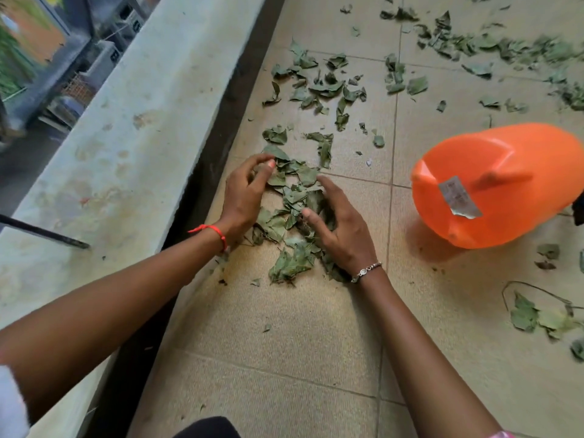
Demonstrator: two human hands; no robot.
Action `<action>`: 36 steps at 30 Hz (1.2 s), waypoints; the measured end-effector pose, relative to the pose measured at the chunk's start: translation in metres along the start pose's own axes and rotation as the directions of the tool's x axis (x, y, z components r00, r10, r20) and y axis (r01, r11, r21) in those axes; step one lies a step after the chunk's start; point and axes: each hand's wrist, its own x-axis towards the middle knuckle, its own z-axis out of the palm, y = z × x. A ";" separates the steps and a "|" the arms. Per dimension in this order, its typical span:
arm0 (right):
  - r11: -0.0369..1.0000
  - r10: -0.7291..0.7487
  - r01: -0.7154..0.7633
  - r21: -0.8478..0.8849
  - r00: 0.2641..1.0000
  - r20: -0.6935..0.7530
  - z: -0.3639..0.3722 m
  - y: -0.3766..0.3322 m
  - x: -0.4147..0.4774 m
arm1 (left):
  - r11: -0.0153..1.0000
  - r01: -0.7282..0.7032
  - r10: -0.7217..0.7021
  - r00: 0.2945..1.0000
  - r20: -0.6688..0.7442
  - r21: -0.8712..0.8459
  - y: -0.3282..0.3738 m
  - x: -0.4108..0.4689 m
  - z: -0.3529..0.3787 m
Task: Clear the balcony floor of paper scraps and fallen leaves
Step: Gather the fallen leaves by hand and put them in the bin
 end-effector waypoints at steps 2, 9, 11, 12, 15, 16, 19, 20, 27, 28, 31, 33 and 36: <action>0.997 0.031 -0.026 0.079 0.997 -0.070 -0.002 -0.001 0.002 | 0.999 -0.039 0.039 0.997 -0.061 0.004 0.003 0.013 0.004; 0.985 0.136 -0.118 0.122 0.978 -0.156 0.000 0.000 0.010 | 0.962 -0.020 -0.025 0.986 0.162 0.272 -0.008 0.059 0.014; 0.976 0.159 -0.124 0.178 0.968 -0.196 0.002 0.000 0.016 | 0.915 -0.082 -0.022 0.968 0.251 0.395 -0.010 0.061 0.016; 0.970 0.164 -0.117 0.214 0.963 -0.215 0.002 0.000 0.021 | 0.915 -0.100 -0.015 0.960 0.280 0.392 -0.008 0.060 0.016; 0.961 0.174 -0.109 0.253 0.952 -0.250 0.004 0.002 0.046 | 0.988 -0.024 -0.020 0.958 0.287 0.150 -0.006 0.056 0.015; 0.966 0.174 -0.118 0.229 0.955 -0.240 0.004 0.002 0.057 | 0.997 0.012 -0.035 0.954 0.296 0.080 -0.005 0.051 0.014; 0.987 0.148 -0.138 0.077 0.978 -0.148 0.007 0.004 0.087 | 0.985 0.125 -0.083 0.951 0.298 -0.123 0.003 0.035 0.009; 0.989 0.145 -0.145 0.008 0.984 -0.099 0.008 0.004 0.094 | 0.967 0.156 -0.102 0.963 0.251 -0.204 0.008 0.028 0.006; 0.988 0.005 0.023 -0.154 0.984 0.180 0.019 -0.005 0.091 | 0.932 0.277 -0.323 0.927 -0.193 -0.233 0.004 -0.043 -0.022; 0.987 -0.022 0.055 -0.148 0.976 0.215 0.020 -0.008 0.085 | 0.944 0.265 -0.307 0.924 -0.226 -0.197 0.004 -0.054 -0.026; 0.988 -0.068 0.102 -0.118 0.963 0.260 0.022 -0.014 0.070 | 0.975 0.221 -0.221 0.941 -0.255 -0.026 0.003 -0.090 -0.029; 0.984 -0.080 0.118 -0.133 0.961 0.264 0.025 -0.018 0.067 | 0.965 0.246 -0.218 0.943 -0.251 0.087 -0.002 -0.112 -0.022; 0.971 -0.088 0.151 -0.185 0.946 0.311 0.030 -0.025 0.062 | 0.929 0.271 -0.202 0.942 -0.267 0.253 -0.010 -0.125 -0.012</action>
